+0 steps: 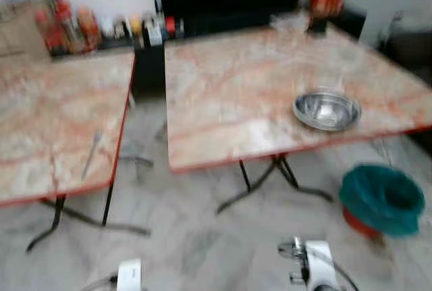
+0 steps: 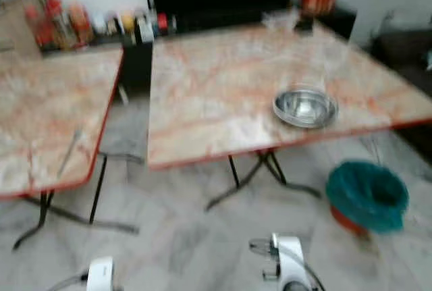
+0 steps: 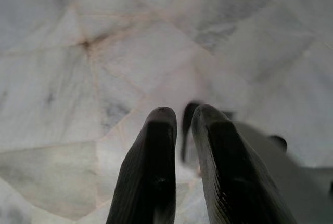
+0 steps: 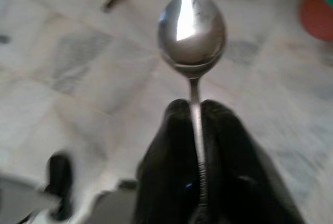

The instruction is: Setting the table

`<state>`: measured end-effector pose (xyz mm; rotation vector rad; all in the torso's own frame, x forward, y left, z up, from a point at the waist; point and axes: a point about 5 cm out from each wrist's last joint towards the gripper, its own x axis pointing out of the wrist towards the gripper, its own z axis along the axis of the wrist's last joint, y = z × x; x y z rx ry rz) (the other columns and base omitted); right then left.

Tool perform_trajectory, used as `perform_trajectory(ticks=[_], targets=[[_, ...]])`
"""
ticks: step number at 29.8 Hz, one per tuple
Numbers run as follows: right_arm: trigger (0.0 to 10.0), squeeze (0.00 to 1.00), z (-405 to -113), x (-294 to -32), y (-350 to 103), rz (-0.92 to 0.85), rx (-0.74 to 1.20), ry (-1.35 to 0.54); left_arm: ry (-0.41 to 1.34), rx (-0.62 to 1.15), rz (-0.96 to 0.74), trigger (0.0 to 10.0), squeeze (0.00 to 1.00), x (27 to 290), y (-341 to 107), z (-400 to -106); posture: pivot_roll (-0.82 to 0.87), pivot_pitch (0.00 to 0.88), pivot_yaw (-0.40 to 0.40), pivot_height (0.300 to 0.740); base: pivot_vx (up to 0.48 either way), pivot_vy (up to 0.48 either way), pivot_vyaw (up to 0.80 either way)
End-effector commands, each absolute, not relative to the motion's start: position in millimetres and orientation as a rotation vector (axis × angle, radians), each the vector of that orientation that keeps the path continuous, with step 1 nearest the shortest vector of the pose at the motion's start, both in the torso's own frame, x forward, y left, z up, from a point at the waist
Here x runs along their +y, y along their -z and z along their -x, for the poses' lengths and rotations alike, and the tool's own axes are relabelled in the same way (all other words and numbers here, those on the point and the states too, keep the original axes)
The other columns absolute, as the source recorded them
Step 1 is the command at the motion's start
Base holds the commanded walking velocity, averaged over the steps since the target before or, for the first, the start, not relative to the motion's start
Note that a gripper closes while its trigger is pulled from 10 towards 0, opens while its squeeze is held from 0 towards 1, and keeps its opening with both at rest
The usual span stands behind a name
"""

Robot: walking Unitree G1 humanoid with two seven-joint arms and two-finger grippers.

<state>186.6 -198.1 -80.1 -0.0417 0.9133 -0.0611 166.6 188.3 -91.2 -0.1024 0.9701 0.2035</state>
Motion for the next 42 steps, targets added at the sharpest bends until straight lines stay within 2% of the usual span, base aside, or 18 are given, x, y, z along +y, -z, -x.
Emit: perform_trajectory(ticks=[1, 7, 24, 26, 42], targets=[[10.0, 0.00, -195.0, -184.3, 77.6, 0.019, 0.887, 0.031, -0.224, 0.975, 0.081, 10.0, 0.00, 199.6, 90.4, -164.9, 0.01, 0.041, 0.039, 0.740, 0.439, 0.000, 0.00], [10.0, 0.00, -194.8, -184.5, 77.6, 0.019, 0.887, 0.031, -0.224, 0.975, 0.081, 10.0, 0.00, 199.4, 90.4, -164.9, 0.01, 0.041, 0.039, 0.740, 0.439, 0.000, 0.00], [10.0, 0.00, -192.6, -183.4, 79.2, 0.053, 0.906, 0.019, -0.216, 0.968, 0.074, 10.0, 0.00, 198.8, 89.8, -166.5, 0.01, 0.043, 0.047, 0.740, 0.344, -0.326, 0.00], [10.0, 0.00, -192.4, -183.2, 79.3, 0.050, 0.906, 0.020, -0.222, 0.959, 0.081, 10.0, 0.00, 199.2, 89.3, -167.0, 0.00, 0.044, 0.048, 0.740, 0.000, -0.472, 0.00], [10.0, 0.00, -189.9, -182.5, 80.8, 0.046, 0.917, 0.017, -0.228, 0.956, 0.071, 10.0, 0.00, 202.2, 89.0, -166.5, 0.01, 0.046, 0.049, 0.740, 0.000, 0.000, 0.00]])
